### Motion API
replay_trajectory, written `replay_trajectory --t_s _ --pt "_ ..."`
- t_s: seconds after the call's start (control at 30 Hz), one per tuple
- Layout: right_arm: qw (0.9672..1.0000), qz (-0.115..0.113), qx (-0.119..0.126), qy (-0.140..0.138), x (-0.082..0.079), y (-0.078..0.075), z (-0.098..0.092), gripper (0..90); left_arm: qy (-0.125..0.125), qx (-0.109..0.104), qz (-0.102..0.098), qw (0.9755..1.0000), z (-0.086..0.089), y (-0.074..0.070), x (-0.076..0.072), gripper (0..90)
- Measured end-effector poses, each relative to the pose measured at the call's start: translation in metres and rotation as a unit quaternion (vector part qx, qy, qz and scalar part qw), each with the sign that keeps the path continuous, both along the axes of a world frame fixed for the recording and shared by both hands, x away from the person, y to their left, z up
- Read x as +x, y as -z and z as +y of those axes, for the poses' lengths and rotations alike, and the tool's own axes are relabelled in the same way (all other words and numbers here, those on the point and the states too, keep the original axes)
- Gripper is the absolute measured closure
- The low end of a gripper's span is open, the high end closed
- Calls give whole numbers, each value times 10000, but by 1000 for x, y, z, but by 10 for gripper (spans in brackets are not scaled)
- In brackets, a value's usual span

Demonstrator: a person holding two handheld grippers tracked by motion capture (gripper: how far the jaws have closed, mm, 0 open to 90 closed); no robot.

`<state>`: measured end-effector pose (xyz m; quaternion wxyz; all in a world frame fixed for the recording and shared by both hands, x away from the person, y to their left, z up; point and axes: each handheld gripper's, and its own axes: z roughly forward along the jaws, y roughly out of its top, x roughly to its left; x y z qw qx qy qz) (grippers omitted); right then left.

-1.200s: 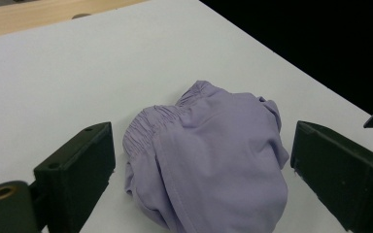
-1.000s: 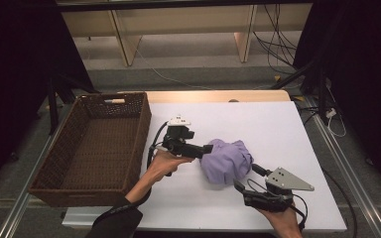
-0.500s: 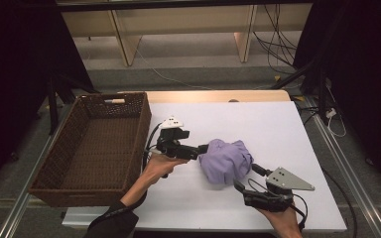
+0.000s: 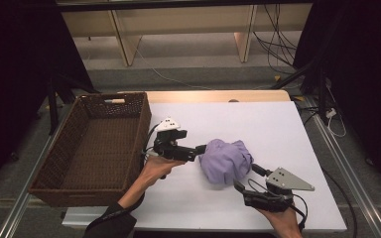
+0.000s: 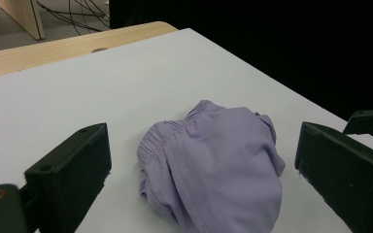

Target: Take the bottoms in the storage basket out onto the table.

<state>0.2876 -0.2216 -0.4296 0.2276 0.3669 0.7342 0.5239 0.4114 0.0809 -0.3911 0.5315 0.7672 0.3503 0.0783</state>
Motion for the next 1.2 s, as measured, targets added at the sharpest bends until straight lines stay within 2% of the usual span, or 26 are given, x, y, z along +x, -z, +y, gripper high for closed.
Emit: replay_trajectory --t_s 0.3,0.47,1.2 --pt "10000 1 16 -4 0 0 1 227 38 -59 -63 10000 2 1 -4 41" --pt "10000 0 25 0 0 0 0 226 53 -141 -167 9997 4 1 -6 30" --pt "10000 -12 49 1 0 0 -3 225 -72 -283 -404 9988 16 3 -17 27"
